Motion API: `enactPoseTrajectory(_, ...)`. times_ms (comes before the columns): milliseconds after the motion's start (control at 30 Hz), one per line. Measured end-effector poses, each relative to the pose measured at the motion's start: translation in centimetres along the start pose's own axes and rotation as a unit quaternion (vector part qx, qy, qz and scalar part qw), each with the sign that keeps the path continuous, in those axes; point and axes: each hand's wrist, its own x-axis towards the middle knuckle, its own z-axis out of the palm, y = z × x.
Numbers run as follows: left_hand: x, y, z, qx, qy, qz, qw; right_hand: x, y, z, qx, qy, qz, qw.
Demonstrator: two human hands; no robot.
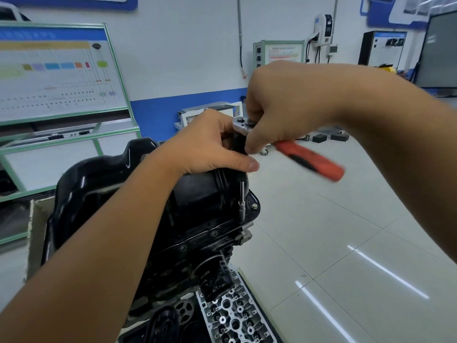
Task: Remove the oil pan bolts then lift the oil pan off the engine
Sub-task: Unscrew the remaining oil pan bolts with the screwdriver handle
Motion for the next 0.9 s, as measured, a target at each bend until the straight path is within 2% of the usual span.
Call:
enactPoseTrajectory(200,-0.2,0.5,-0.2,0.021,0.017,0.005,1.0,0.1,-0.1,0.5,-0.024,0.057,-0.01,0.998)
enactPoseTrajectory(400,-0.3,0.1,-0.2,0.0,0.013,0.008,1.0,0.0,0.1,-0.1,0.027,0.018,-0.008,0.999)
enactPoseTrajectory(567,-0.1,0.2,-0.4,0.007,0.019,0.003,1.0,0.3,0.5,0.4,-0.01,0.057,-0.004,0.998)
enactPoseTrajectory(733,0.0,-0.1,0.0,-0.021,0.029,0.017,0.999,0.1,0.9,0.1,0.06,0.026,0.008,0.998)
enactPoseTrajectory(900,0.0,0.0,-0.3,-0.006,0.036,0.006,0.999,0.5,1.1,0.7,0.036,0.06,-0.003,0.998)
